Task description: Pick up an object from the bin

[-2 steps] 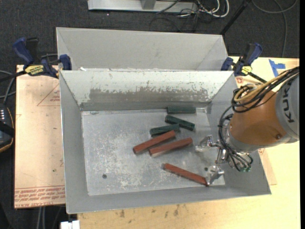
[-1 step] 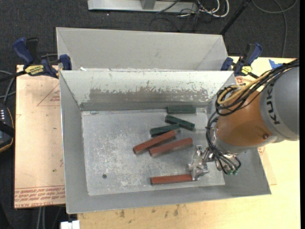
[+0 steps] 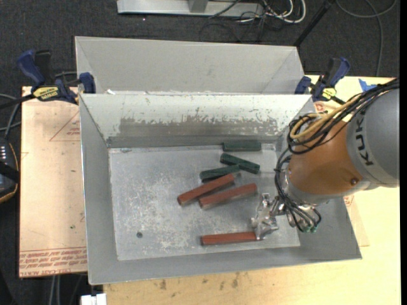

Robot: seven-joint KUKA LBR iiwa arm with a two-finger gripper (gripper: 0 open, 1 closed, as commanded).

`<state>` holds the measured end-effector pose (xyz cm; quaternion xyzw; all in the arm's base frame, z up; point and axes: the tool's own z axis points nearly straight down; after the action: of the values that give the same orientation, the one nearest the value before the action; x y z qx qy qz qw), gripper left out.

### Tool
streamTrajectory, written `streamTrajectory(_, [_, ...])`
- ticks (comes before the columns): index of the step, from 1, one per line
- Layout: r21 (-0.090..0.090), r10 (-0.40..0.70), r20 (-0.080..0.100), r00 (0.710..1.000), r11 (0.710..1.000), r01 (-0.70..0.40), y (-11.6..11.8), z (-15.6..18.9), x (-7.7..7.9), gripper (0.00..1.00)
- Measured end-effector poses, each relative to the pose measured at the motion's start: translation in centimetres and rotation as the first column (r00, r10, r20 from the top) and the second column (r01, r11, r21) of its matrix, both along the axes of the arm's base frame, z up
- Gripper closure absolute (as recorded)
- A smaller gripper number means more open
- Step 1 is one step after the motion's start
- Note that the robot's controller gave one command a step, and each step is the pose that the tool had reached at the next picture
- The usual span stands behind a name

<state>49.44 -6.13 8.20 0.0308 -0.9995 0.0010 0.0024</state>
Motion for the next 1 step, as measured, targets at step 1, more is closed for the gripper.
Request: streamTrajectory(1, [0.003,-0.046,0.007,0.999,0.999,0.046,0.41,2.2,0.98,1.0])
